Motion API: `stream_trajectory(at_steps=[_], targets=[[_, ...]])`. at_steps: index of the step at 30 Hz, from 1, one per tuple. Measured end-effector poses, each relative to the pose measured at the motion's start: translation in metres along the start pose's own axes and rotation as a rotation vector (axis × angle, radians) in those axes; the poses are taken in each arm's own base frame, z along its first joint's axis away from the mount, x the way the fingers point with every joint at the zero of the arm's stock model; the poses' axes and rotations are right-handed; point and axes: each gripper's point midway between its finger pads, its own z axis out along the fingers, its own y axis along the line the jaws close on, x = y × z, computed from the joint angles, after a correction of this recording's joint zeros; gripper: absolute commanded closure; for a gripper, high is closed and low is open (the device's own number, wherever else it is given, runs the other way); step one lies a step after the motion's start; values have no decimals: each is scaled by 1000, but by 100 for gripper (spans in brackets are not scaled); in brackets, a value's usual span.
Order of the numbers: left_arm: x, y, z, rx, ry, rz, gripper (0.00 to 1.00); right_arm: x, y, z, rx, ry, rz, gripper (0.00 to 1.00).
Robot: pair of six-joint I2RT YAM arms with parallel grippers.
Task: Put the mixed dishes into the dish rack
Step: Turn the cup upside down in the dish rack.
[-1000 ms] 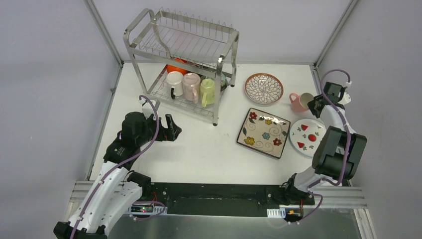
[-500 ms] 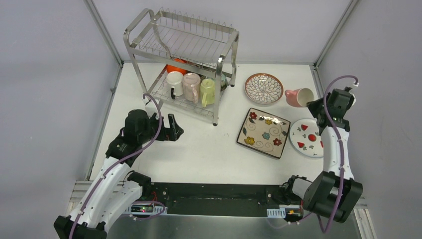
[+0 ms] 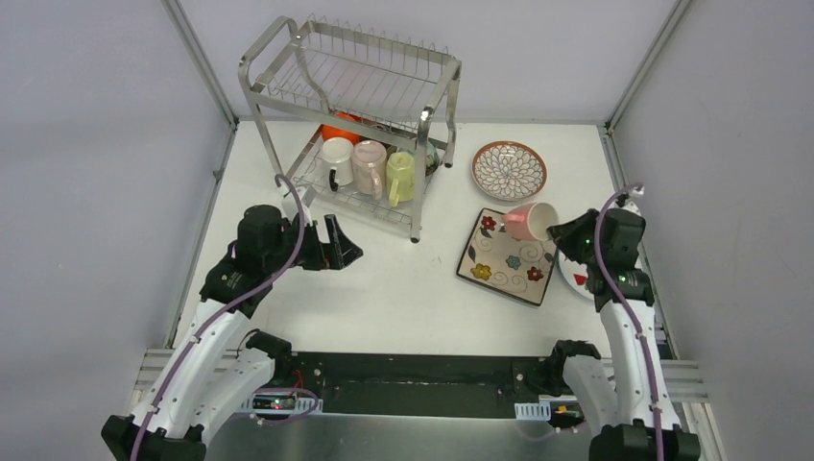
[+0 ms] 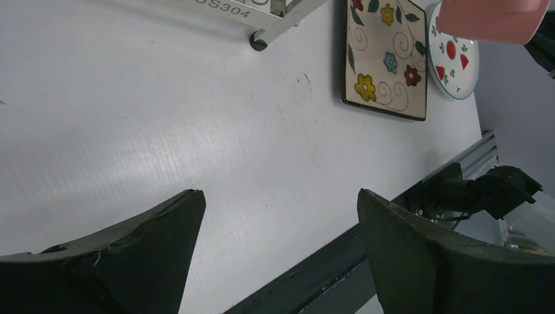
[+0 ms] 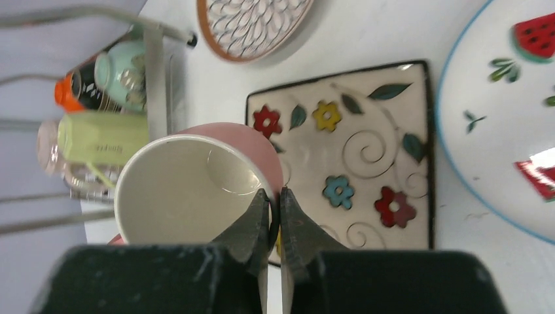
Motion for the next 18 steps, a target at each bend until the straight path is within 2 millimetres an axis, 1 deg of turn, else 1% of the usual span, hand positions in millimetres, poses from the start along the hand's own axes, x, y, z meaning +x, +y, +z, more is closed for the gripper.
stream_trajectory(at_steps=[6, 11, 16, 18], targets=[[3, -9, 5, 34, 52, -71, 10, 54, 34, -20, -130, 126, -115, 100], [8, -21, 9, 80, 110, -166, 12, 94, 49, -34, -194, 223, -176, 100], [10, -36, 9, 143, 137, -299, 20, 118, 57, -40, -214, 273, -192, 100], [14, -40, 11, 166, 153, -368, 22, 130, 63, -41, -231, 292, -195, 100]])
